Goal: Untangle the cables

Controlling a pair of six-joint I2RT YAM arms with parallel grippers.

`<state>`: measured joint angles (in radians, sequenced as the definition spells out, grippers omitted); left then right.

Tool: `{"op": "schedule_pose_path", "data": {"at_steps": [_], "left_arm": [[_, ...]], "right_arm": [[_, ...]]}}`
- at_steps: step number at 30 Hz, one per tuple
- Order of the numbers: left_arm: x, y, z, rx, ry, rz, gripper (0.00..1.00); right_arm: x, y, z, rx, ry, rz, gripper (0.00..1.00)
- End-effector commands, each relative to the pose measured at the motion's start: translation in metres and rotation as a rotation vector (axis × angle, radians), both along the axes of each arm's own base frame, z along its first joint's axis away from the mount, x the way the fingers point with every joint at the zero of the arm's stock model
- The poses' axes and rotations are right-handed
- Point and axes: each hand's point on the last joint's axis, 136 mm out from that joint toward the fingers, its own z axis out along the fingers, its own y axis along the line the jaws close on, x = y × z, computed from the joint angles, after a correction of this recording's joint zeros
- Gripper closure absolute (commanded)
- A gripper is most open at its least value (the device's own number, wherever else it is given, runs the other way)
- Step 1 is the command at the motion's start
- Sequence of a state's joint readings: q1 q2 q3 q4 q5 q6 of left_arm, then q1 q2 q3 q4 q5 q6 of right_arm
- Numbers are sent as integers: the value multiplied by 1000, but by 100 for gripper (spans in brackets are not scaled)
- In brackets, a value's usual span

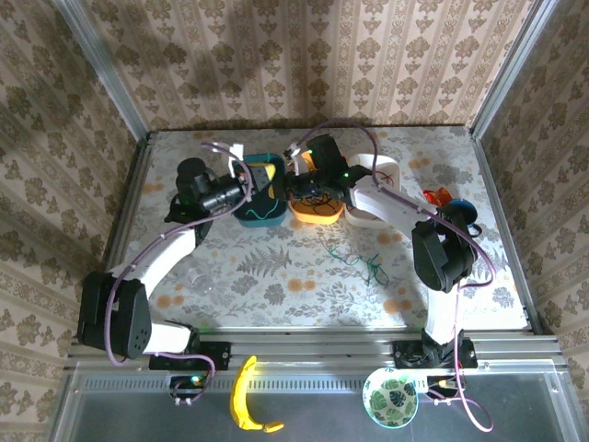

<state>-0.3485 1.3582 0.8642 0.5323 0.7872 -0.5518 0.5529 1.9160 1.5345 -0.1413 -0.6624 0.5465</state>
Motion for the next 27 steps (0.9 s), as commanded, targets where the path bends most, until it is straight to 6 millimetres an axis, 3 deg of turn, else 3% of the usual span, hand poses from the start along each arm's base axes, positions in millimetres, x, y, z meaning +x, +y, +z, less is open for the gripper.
{"op": "schedule_pose_path", "data": {"at_steps": [1,7,16,20,25,26,27], "left_arm": [[-27,-21,-25,43,56,-138,100],[-44,-34,-54,74,121,-211,100],[-32,-32,-113,194,217,-177,100],[-15,-20,-128,249,215,-63,100],[10,13,-145,289,240,141,100],[12,17,-145,275,237,154,91],[12,19,-143,255,235,154,75]], "right_arm": [[22,-19,28,113,-7,-100,100],[46,-37,44,325,48,-193,100],[40,-35,58,445,83,-175,100],[36,-36,56,452,92,-180,100],[37,-38,56,461,100,-195,100],[37,-37,55,452,101,-197,100],[37,-37,53,437,100,-199,100]]}}
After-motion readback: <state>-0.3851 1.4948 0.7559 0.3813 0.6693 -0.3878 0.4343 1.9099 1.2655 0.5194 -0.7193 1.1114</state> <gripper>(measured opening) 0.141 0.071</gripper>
